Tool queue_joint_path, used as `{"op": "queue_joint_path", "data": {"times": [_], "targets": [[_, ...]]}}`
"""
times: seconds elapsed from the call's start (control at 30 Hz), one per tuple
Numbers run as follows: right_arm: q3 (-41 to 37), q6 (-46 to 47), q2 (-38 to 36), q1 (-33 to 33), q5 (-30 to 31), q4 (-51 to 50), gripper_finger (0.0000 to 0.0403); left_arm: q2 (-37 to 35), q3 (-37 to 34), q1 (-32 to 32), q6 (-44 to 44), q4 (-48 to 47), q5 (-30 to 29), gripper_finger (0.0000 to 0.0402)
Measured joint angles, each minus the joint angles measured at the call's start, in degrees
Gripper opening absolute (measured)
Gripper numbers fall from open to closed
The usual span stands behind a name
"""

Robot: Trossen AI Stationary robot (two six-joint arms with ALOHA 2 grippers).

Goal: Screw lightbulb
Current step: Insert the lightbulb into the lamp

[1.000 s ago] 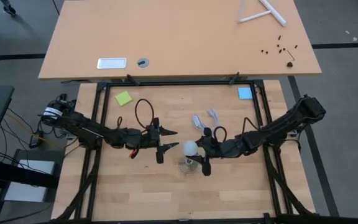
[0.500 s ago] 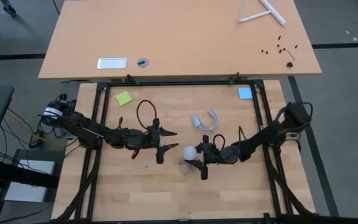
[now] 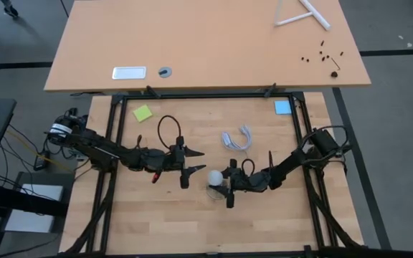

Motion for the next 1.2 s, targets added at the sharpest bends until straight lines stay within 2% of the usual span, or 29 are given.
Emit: {"op": "queue_joint_path", "data": {"times": [0.27, 0.43, 0.6, 0.73, 0.93, 1.2], "targets": [[-0.02, 3.55, 3.45, -1.22, 1.52, 0.84, 0.0221, 0.0, -0.01, 0.11, 0.26, -0.49, 0.0, 0.0219], [0.24, 1.8, 4.92, -3.49, 1.43, 4.62, 0.0219, 0.0, 0.0, 0.11, 0.37, -0.5, -0.87, 0.0219], [0.26, -3.63, 4.91, -7.36, -1.53, 8.81, 0.0211, 0.02, -0.01, 0.11, 1.83, 0.0, -3.96, 0.0219], [0.26, -4.7, 4.9, -9.38, -4.0, 8.08, 0.0205, 0.02, 0.0, 0.2, 3.69, 0.44, -6.71, 0.0219], [0.11, -4.38, 4.9, -7.95, -4.52, 7.7, 0.02, 0.02, -0.02, 0.87, 3.8, 0.15, -6.73, 0.0219], [0.11, -4.8, 4.9, -6.06, -1.24, 7.67, 0.0199, 0.02, -0.02, 0.9, 2.77, 0.71, -5.68, 0.0219]]}}
